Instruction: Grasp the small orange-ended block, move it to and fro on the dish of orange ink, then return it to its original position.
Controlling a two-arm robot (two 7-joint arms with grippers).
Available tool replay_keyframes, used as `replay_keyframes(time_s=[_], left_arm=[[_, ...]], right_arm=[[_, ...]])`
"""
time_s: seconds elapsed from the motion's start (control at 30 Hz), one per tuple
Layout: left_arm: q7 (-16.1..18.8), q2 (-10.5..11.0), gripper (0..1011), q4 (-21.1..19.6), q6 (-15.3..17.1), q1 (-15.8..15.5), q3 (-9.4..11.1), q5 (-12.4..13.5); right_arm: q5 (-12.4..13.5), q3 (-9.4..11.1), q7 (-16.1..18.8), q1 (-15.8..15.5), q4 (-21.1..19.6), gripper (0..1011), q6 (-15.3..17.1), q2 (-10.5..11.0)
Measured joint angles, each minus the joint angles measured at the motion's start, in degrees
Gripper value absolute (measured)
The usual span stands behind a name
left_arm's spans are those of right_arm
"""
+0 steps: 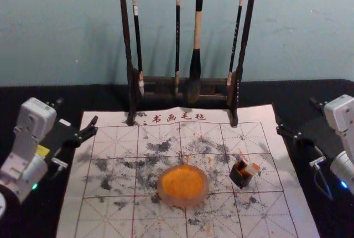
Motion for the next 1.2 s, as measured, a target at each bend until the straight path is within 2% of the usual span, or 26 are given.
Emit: replay_keyframes(time_s=[1.2], left_arm=[[0.00,0.00,1001,0.00,0.00,0.00,0.00,0.00]], right_arm=[[0.00,0.00,0.00,-0.01,0.00,1000,0.01,0.00]])
